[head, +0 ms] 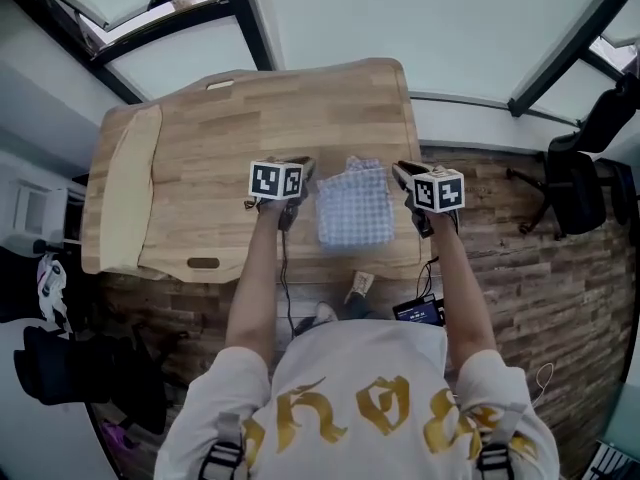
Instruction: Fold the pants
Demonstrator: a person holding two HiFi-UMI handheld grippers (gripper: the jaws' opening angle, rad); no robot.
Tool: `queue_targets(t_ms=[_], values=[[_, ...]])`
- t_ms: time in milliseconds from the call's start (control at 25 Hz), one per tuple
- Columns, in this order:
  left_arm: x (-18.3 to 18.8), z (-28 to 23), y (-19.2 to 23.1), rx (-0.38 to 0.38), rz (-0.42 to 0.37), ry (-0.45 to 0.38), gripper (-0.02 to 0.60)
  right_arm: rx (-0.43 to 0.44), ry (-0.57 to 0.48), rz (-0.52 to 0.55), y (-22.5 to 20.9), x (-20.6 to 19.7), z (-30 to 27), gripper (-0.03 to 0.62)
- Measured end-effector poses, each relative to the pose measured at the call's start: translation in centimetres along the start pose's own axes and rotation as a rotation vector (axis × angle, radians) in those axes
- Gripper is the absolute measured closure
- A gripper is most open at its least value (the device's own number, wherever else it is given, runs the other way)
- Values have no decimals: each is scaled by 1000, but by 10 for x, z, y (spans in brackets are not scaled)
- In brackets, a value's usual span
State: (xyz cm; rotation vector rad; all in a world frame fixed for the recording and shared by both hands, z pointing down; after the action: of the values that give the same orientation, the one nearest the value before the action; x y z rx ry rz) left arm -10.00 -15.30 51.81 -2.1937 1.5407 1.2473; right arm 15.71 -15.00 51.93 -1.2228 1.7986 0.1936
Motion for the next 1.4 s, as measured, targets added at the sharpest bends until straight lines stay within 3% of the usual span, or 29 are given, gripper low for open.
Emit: queue_targets(t_ms=[80,280,480,600,800,1200,1400], values=[[4,24,-14,30,-11,-94,532,-15,-79,28,27,3,22,571],[1,63,-55,39,-155,-223,535,-95,-241,118,88,0,62,571],[7,106,-82,17,-123,-380,540,-157,-387,125,122,2,96,571],[-1,119,-90,45,-120,-408,540,-148,-429,136,138,1,111,571],[-12,115,-102,91,-218,-381,540,-147,-449,165,147,-3,122,572],[5,119,-93,140,-175,-488,539,-178,-478,234,131,15,123,572],[14,113,-93,156,-181,-500,540,-166,-477,238,126,16,119,572]])
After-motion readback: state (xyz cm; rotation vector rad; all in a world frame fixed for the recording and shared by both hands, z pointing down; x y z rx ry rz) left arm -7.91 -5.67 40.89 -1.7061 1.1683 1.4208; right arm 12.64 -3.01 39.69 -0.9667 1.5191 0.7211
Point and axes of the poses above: the fingertips, and each gripper's own axes: z backward along the fingers, y to its left, x out of its top, the point moved 5 cm from there along z, backward along the fingers, and after that the axes turned 3 degrees about -z, right-handed, at the moved point
